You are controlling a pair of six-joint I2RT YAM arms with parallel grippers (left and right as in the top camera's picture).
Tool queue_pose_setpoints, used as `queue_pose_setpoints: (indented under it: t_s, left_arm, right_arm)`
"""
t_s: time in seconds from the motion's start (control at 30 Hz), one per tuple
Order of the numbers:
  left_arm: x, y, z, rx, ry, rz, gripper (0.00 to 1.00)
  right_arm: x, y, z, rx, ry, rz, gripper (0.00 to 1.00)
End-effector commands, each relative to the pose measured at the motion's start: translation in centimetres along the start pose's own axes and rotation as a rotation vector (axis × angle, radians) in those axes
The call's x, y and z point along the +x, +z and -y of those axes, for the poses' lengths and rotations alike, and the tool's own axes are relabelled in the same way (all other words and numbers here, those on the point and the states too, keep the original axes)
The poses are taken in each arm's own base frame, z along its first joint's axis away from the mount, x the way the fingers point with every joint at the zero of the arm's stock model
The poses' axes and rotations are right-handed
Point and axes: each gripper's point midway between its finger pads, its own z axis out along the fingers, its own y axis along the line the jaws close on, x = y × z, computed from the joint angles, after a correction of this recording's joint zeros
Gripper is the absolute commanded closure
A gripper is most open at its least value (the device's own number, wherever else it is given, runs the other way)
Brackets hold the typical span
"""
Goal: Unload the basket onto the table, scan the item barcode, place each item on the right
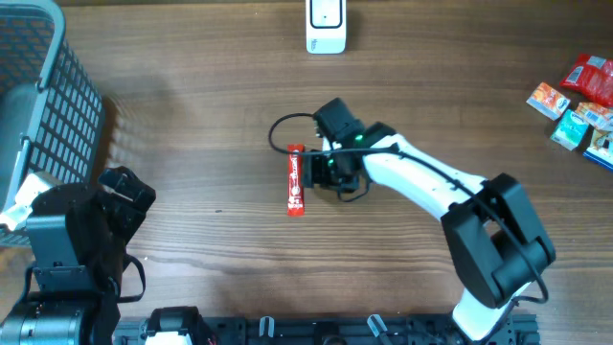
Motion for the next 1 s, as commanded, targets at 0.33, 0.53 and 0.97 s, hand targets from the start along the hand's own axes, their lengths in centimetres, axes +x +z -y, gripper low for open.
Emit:
queue_pose_setpoints:
  t_s: [0.33, 0.53, 0.97]
  left_arm:
    - [-0.6, -0.1, 0.8, 0.034, -0.031, 0.019, 0.00]
    - [0.5, -0.3, 3.1, 0.155, -0.037, -0.062, 0.00]
    - [15.5, 6.3, 7.2, 0.286, 0.183, -0.727, 0.00]
  right_arm:
    - [-7.2, -13.7, 13.4, 0.048, 0.289, 0.226, 0.00]
    - [-6.3, -14.4, 16.1, 0.072, 0.368, 0.195, 0.00]
    - [-6.9, -14.5, 16.0, 0.066, 0.341, 0.221, 0.00]
